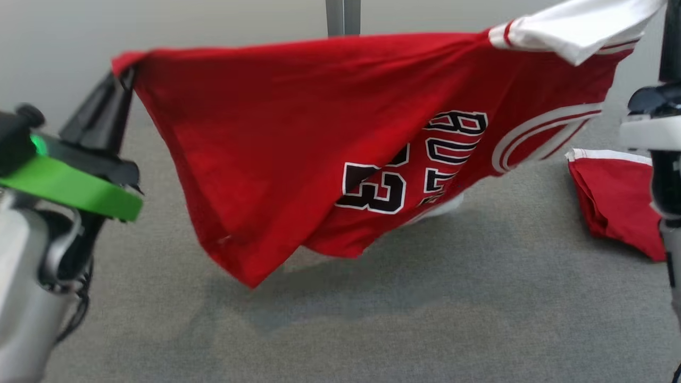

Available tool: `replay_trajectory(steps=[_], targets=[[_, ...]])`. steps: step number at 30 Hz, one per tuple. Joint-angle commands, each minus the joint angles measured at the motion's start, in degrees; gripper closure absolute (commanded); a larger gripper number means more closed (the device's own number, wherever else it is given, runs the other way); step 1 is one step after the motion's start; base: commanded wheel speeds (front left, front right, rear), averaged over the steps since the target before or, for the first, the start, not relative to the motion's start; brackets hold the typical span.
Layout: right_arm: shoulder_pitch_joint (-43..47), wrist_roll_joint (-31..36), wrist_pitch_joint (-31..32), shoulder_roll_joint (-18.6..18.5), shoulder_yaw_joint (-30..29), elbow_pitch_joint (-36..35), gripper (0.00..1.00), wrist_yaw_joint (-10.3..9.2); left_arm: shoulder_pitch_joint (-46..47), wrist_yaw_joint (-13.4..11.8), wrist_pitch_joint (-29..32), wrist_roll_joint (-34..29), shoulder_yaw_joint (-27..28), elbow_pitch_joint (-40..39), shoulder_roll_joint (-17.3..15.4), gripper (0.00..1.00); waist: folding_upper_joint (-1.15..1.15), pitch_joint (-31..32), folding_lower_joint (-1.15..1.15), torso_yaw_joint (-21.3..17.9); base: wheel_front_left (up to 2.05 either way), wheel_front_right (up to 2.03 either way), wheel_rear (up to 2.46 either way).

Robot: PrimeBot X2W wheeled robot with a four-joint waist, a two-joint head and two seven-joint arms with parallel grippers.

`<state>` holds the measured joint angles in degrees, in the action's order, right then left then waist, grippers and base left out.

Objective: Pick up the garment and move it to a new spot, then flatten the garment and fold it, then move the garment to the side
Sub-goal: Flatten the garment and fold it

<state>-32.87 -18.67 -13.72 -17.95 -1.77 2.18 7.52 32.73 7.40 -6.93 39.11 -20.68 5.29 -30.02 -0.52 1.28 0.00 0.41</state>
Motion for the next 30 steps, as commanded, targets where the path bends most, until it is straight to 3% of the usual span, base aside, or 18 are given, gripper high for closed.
replay_trajectory(steps=[1,6,13,17,22,25,30], targets=[[-1.26,-0.53,0.53,-0.7,0.04,-0.34,1.0,-0.07,1.31,0.14,0.91,0.88,0.15,-0.37,-1.11,1.0,0.52,-0.18,0.0,0.61,0.0,0.0,0.0],[-8.77,-0.69,6.03,-4.12,0.65,0.74,1.0,-0.07,9.56,0.14,11.75,7.81,1.11,-1.75,-4.89,1.0,0.52,-5.31,0.0,1.7,0.0,0.0,0.0],[-22.05,1.64,11.49,-4.17,5.6,9.16,1.0,-0.08,21.52,-0.35,21.64,13.27,-0.35,7.64,-1.88,1.0,0.52,-21.07,0.0,2.73,0.0,0.0,0.0],[-33.74,5.34,9.29,-1.65,6.31,16.96,1.0,-0.09,32.73,-0.3,17.6,9.46,-0.16,16.05,0.03,1.0,0.52,-28.6,0.0,2.0,0.0,0.0,0.0],[-45.89,10.63,1.29,0.09,3.87,24.3,1.0,-0.09,45.03,0.03,7.56,6.24,-0.03,23.53,2.56,1.0,0.52,-30.47,0.0,1.3,0.0,0.0,0.0],[-46.9,11.4,-0.55,0.73,2.71,27.53,1.0,-0.09,46.7,0.08,7.94,10.53,-1.27,27.18,4.33,1.0,0.52,-28.68,0.0,1.07,0.0,0.0,0.0],[-37.14,8.86,-1.31,0.23,6.54,31.82,1.0,-0.09,37.79,0.12,17.38,23.51,-5.87,28.1,4.06,1.0,0.52,-25.96,0.0,0.19,0.0,0.0,0.0]])
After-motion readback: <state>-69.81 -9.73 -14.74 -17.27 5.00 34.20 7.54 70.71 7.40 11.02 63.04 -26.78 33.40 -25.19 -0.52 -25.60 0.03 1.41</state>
